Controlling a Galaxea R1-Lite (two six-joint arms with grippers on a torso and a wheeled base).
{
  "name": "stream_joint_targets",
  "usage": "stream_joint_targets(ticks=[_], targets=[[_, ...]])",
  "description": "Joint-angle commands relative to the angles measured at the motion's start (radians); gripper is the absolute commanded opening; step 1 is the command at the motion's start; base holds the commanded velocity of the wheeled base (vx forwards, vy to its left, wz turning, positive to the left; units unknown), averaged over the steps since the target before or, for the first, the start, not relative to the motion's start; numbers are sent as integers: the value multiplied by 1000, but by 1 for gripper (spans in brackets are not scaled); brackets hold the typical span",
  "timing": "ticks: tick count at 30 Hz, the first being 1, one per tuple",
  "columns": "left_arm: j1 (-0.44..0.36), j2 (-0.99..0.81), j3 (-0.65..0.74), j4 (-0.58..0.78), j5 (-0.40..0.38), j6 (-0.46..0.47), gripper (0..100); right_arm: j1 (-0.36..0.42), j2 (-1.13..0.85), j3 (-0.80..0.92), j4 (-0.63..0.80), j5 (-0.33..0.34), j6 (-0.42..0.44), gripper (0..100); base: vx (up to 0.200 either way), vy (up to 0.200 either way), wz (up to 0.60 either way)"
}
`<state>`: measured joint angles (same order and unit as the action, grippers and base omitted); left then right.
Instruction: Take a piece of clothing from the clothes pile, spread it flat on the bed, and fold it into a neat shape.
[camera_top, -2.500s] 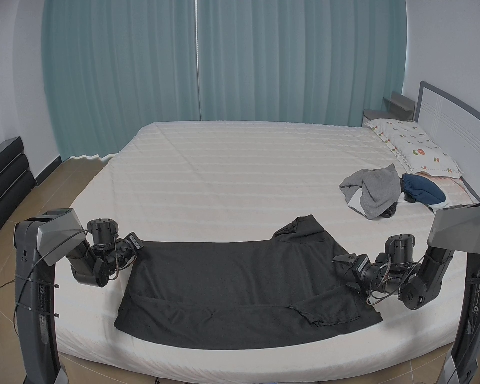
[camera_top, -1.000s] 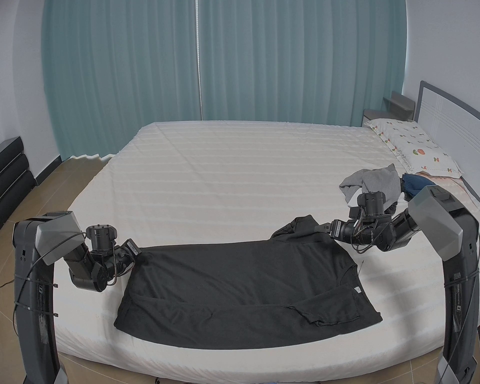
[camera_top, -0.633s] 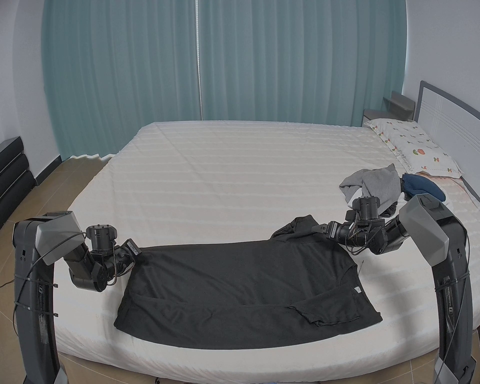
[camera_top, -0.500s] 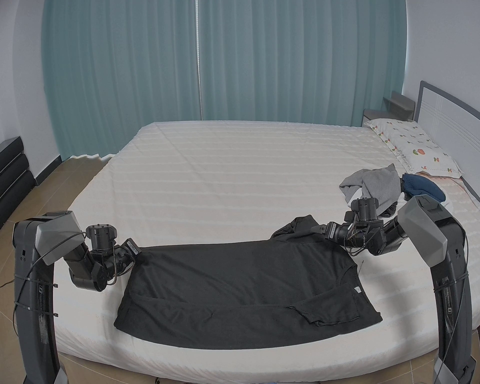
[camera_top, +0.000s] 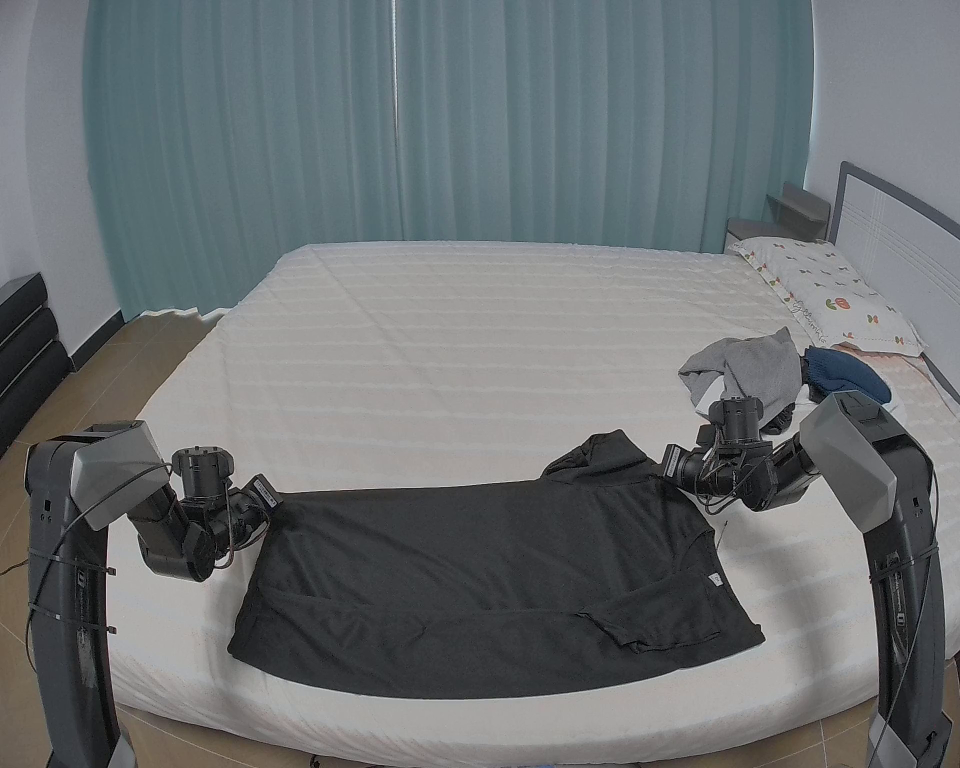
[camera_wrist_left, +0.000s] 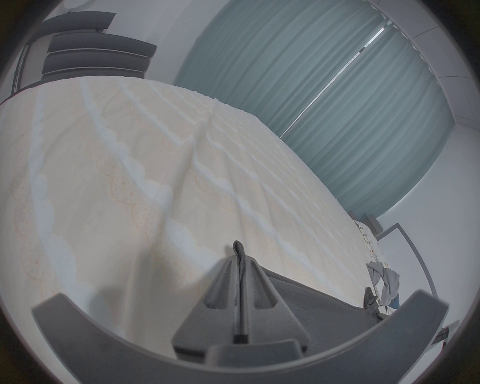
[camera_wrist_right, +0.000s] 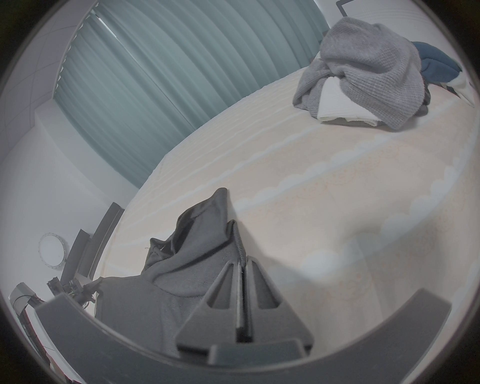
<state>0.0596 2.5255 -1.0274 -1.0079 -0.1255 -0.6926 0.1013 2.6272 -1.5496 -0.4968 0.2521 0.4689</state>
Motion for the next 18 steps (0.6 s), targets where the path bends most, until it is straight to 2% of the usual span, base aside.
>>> stream_joint_targets(ticks=[1,4,9,18], targets=[[0,-34,12,0,6,2,0,-6,-49,45,-20,4,5,0,0,0,0],[0,-48,10,0,7,2,0,-11,-72,63,-39,1,23,0,0,0,0],[6,-77,18,-1,37,8,0,-15,-150,184,-170,-11,68,0,0,0,0],[6,-97,40,-64,73,8,0,-18,-211,292,-212,-37,77,0,0,0,0]])
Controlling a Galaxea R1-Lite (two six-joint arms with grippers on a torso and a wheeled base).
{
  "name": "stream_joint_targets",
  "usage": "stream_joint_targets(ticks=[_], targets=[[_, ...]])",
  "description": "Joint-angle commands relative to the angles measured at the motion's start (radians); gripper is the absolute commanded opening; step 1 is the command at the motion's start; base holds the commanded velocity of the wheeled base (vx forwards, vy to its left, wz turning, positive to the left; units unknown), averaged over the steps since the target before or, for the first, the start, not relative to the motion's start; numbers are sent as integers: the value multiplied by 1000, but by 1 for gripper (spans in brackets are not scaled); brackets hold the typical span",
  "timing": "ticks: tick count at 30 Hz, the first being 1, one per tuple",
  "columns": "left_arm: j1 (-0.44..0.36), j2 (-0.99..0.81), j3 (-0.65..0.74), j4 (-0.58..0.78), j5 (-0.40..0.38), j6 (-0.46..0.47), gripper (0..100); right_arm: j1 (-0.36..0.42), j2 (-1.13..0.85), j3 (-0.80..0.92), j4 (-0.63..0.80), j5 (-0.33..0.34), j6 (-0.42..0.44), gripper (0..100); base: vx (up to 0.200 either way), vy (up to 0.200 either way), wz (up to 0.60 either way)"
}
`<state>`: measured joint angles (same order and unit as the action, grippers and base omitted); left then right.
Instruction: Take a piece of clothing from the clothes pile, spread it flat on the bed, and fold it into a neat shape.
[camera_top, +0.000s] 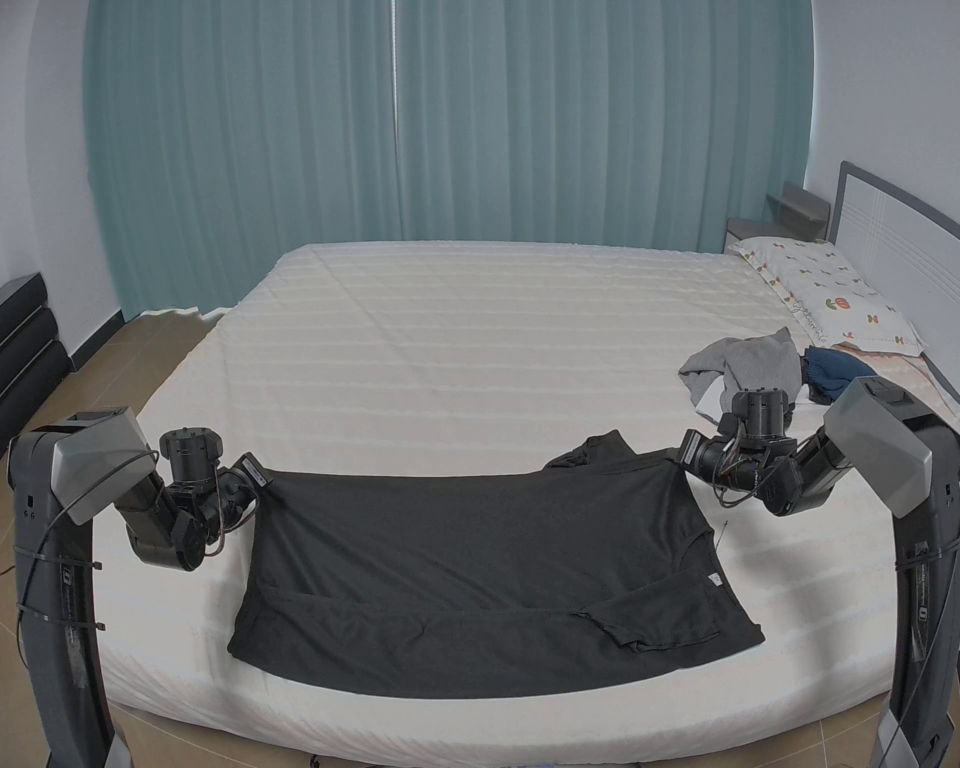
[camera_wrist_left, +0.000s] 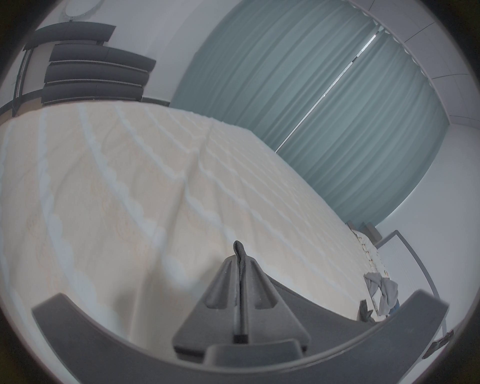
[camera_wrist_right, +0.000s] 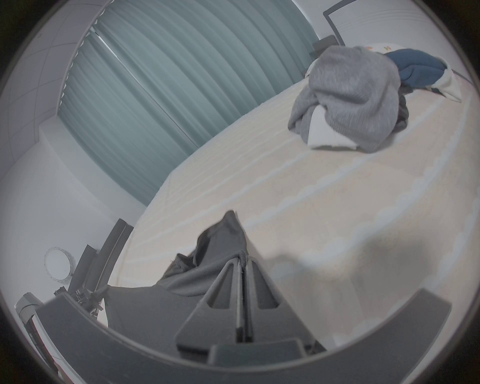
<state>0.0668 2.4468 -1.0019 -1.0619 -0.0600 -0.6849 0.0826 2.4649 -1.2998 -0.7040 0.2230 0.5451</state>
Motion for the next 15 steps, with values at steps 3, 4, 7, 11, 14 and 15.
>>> stream_joint_targets(ticks=[3,4,7,11,14,15], targets=[[-1,-26,29,-18,12,2,0,-1,-80,68,-46,-22,12,0,0,0,0],[-1,-28,32,-18,12,2,0,-1,-95,79,-51,-24,26,0,0,0,0],[-1,-26,31,-18,12,4,0,-3,-113,97,-60,-28,44,0,0,0,0],[-1,-34,32,-27,12,2,0,-7,-130,119,-60,-39,44,0,0,0,0],[-4,-37,62,-69,11,2,0,-9,-150,151,-109,-37,49,0,0,0,0],[-5,-37,68,-81,9,2,0,-10,-153,162,-109,-37,49,0,0,0,0]])
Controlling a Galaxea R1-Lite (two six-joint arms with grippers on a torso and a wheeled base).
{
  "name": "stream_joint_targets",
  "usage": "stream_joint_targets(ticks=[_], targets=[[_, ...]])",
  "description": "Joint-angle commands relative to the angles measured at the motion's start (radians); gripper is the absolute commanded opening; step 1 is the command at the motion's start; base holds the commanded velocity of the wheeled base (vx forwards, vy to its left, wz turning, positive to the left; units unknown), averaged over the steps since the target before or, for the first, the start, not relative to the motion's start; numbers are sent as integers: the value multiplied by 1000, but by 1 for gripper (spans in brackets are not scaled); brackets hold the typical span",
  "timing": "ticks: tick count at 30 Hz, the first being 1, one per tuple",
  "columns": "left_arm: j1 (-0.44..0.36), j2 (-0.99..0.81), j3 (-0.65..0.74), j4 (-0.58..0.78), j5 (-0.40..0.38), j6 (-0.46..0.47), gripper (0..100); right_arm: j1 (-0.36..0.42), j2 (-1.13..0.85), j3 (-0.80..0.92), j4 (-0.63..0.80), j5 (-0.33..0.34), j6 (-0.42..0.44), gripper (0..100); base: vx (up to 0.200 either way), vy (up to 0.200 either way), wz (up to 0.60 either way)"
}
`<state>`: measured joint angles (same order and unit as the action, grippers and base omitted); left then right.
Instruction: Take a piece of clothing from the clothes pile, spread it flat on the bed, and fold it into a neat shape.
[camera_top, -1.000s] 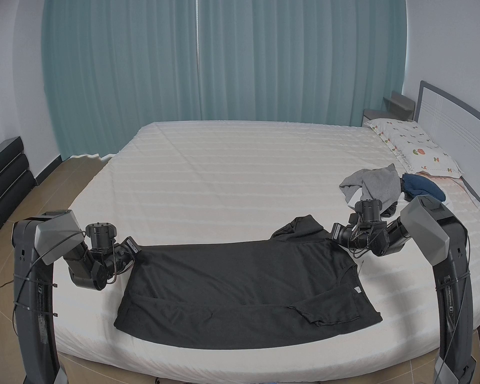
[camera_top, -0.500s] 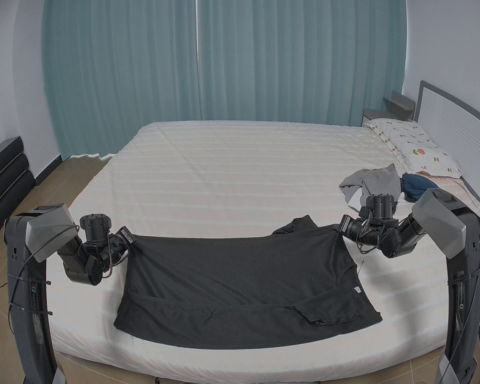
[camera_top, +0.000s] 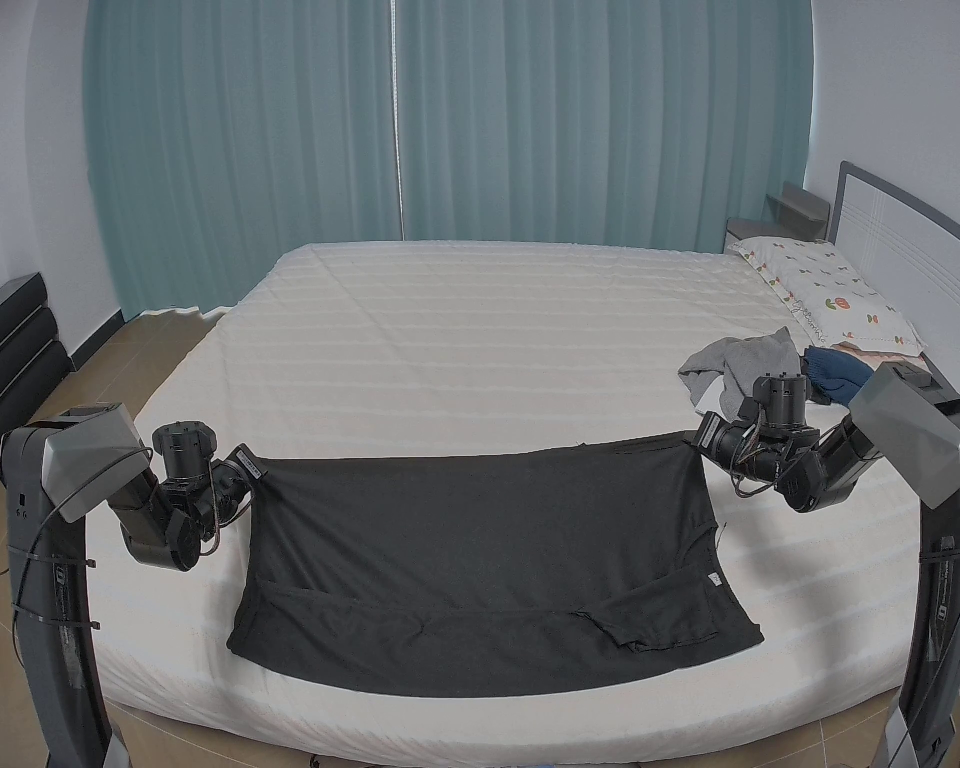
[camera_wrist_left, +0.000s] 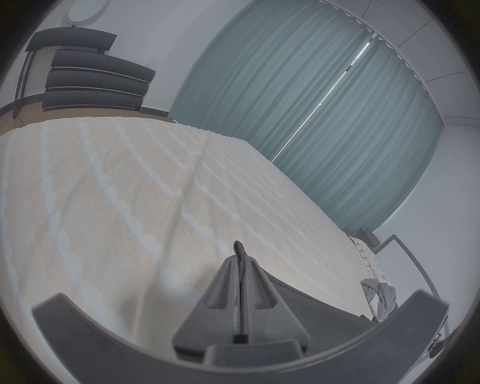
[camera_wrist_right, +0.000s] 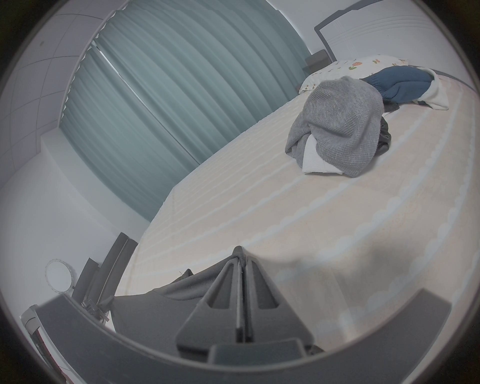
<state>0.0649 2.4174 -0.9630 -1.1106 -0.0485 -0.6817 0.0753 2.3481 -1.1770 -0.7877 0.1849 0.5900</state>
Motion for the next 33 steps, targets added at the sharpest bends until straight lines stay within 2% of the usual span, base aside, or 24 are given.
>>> stream_joint_targets(ticks=[1,12,15,18,25,33], targets=[[-5,-8,33,-46,-2,-1,0,-2,-32,54,-30,-2,4,0,0,0,0],[-5,-24,59,-52,-2,19,0,-2,-33,63,-41,1,13,0,0,0,0],[-5,-18,69,-57,-2,64,0,-2,-41,66,-42,2,51,0,0,0,0],[-13,-17,70,-57,-2,64,0,-3,-59,80,-39,13,102,0,0,0,0],[-11,-24,70,-57,-1,64,0,-15,-67,99,-30,16,102,0,0,0,0],[-5,-69,99,-44,-11,74,0,-19,-98,171,-15,51,96,0,0,0,0]])
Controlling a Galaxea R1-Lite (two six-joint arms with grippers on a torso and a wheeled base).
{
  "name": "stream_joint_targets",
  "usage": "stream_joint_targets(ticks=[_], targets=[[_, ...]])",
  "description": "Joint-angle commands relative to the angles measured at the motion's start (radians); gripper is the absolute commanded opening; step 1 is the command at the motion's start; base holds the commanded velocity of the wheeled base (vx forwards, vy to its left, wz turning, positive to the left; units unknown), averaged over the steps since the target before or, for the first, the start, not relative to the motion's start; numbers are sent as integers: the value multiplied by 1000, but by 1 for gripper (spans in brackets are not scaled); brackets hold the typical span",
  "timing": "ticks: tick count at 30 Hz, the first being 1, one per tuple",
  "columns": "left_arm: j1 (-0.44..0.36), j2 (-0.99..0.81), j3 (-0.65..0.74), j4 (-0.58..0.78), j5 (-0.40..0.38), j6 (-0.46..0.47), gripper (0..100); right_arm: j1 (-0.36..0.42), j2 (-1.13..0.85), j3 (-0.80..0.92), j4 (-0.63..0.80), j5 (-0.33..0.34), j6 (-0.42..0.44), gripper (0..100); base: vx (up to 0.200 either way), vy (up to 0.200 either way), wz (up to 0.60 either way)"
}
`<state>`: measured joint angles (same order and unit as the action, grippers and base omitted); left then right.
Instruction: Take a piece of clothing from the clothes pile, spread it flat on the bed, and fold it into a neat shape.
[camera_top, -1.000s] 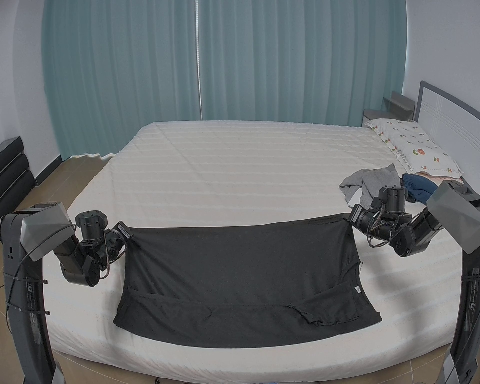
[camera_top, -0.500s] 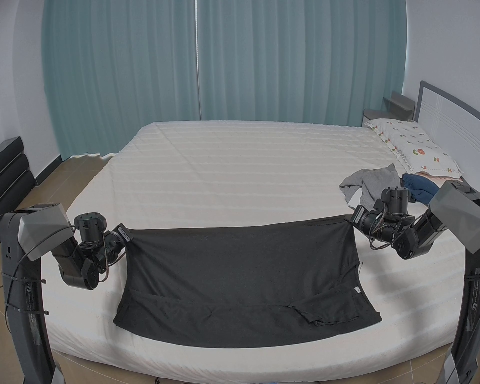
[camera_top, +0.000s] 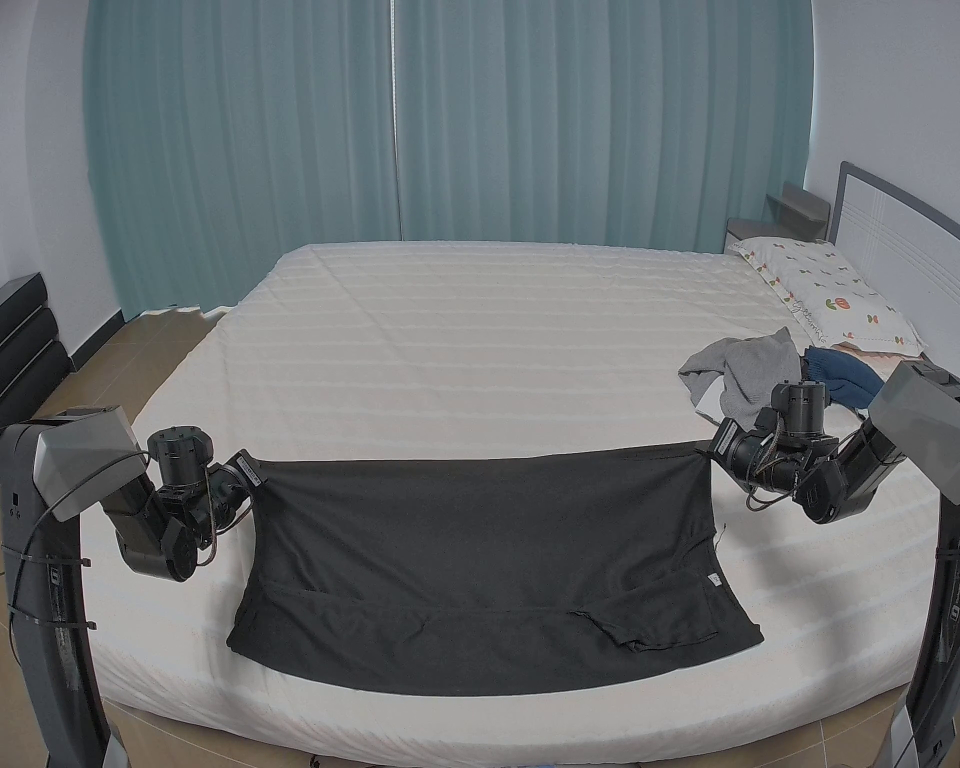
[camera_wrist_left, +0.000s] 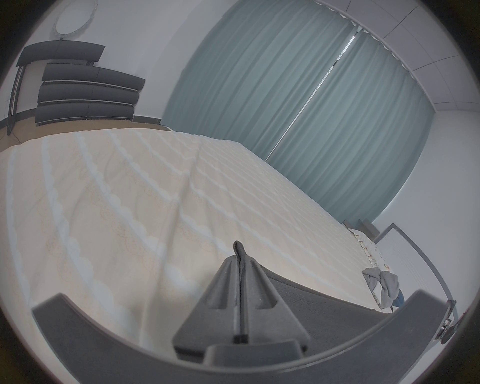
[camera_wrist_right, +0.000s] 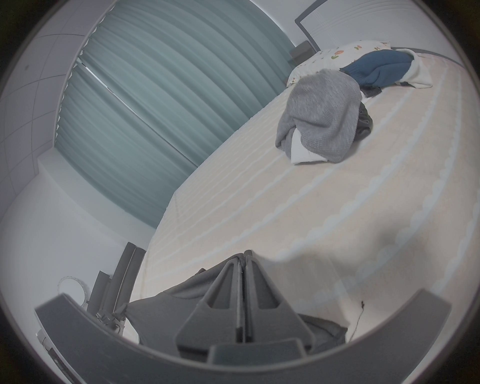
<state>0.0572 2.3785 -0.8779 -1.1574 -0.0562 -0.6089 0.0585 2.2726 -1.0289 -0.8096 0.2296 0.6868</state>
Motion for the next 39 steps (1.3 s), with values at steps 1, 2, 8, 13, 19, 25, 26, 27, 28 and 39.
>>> stream_joint_targets(ticks=[1,2,8,13,19,25,26,27,28,39], targets=[[3,-38,20,2,-4,3,0,-2,-24,26,18,16,0,0,0,0,0],[4,-42,28,2,-4,15,0,-2,-25,26,33,22,0,0,0,0,0],[30,-47,71,-1,-5,127,0,-2,-31,26,46,24,-1,0,0,0,0],[26,-39,59,-5,-5,140,0,3,-1,-10,24,16,0,0,0,0,0],[23,-22,28,-5,-7,138,0,21,53,-54,-8,8,-4,0,0,0,0],[23,27,-12,7,-7,135,0,41,116,-115,-3,-3,-10,0,0,0,0],[23,31,-16,7,-7,135,0,41,124,-123,-2,-7,-10,0,0,0,0],[23,36,-20,7,-7,133,0,41,130,-129,0,-15,-12,0,0,0,0],[23,38,-20,7,-7,135,0,41,133,-131,1,-18,-12,0,0,0,0],[18,73,-49,19,-7,132,0,41,157,-155,66,-19,-18,0,0,0,0]])
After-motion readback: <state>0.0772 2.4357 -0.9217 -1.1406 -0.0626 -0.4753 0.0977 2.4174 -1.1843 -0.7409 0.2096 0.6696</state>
